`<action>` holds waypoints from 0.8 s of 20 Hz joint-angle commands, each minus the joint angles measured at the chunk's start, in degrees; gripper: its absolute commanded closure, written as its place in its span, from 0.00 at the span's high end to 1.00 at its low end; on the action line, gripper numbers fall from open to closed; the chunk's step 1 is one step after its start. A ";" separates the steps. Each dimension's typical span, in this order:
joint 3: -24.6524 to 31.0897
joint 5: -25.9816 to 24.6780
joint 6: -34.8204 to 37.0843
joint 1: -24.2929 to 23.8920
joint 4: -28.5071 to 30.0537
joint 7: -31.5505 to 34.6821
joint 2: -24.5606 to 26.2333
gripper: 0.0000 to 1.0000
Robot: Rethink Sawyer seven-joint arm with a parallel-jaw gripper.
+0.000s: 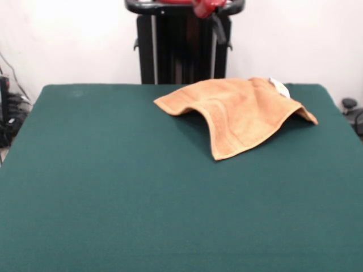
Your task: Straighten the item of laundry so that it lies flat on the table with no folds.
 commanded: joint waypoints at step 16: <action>10.44 15.30 -12.62 -8.17 -9.07 41.21 21.41 0.00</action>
